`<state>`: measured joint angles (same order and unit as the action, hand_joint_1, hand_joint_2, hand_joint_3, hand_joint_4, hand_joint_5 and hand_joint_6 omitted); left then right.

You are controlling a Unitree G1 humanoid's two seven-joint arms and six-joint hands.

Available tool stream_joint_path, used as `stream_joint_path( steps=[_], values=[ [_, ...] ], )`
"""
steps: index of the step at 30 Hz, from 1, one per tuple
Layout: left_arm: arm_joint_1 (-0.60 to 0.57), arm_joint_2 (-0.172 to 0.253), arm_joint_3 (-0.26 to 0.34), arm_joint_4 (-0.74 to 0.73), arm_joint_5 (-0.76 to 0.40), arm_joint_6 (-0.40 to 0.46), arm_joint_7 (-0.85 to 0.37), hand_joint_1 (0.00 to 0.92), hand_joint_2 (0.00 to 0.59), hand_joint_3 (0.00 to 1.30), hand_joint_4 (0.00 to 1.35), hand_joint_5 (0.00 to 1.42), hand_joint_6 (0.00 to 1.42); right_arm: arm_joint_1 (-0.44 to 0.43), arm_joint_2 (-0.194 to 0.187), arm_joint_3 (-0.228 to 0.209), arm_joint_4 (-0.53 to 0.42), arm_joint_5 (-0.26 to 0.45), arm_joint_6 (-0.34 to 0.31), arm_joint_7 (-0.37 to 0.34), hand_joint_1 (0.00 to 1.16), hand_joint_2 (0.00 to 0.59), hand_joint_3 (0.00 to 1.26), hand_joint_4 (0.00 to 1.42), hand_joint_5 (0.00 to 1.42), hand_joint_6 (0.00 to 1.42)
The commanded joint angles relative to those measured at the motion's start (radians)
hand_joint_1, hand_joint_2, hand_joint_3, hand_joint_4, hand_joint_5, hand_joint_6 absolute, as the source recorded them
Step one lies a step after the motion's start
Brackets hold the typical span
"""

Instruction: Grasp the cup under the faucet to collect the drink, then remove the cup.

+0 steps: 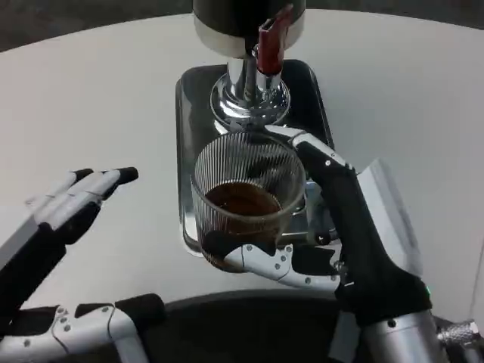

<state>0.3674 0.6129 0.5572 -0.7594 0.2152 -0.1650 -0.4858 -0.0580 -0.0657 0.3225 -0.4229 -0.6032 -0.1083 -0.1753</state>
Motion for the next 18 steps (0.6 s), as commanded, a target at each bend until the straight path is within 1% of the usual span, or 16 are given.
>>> stream_joint_path(
  steps=[1, 4, 7, 12, 15, 18],
  values=[
    [0.025, 0.018, 0.003, -0.015, 0.031, -0.049, -0.019, 0.0, 0.07, 0.06, 0.0, 0.0, 0.11, -0.013, 0.006, 0.008, -0.039, 0.008, -0.049, 0.008, 0.95, 0.18, 0.83, 1.04, 1.39, 1.42],
    [0.031, 0.024, 0.01, -0.015, 0.046, -0.073, -0.022, 0.0, 0.071, 0.06, 0.0, 0.0, 0.11, -0.005, -0.007, 0.009, -0.048, 0.01, -0.057, 0.022, 0.95, 0.182, 0.83, 1.04, 1.39, 1.42],
    [0.038, 0.028, 0.012, -0.013, 0.058, -0.101, -0.023, 0.0, 0.072, 0.05, 0.0, 0.0, 0.05, 0.006, -0.017, 0.008, -0.054, 0.017, -0.063, 0.031, 0.95, 0.184, 0.83, 1.04, 1.39, 1.42],
    [0.056, 0.043, 0.012, -0.004, 0.082, -0.163, -0.034, 0.0, 0.072, 0.03, 0.0, 0.0, 0.03, 0.015, -0.022, 0.006, -0.068, 0.025, -0.068, 0.044, 0.95, 0.185, 0.84, 1.04, 1.4, 1.42],
    [0.057, 0.042, 0.018, 0.003, 0.09, -0.173, -0.033, 0.0, 0.07, 0.02, 0.0, 0.0, 0.03, 0.016, -0.02, 0.009, -0.074, 0.022, -0.07, 0.051, 0.95, 0.186, 0.84, 1.05, 1.41, 1.42],
    [0.049, 0.047, 0.028, 0.009, 0.089, -0.159, -0.035, 0.0, 0.066, 0.02, 0.0, 0.0, 0.01, 0.019, -0.019, 0.012, -0.08, 0.02, -0.068, 0.057, 0.95, 0.186, 0.84, 1.06, 1.41, 1.42]
  ],
)
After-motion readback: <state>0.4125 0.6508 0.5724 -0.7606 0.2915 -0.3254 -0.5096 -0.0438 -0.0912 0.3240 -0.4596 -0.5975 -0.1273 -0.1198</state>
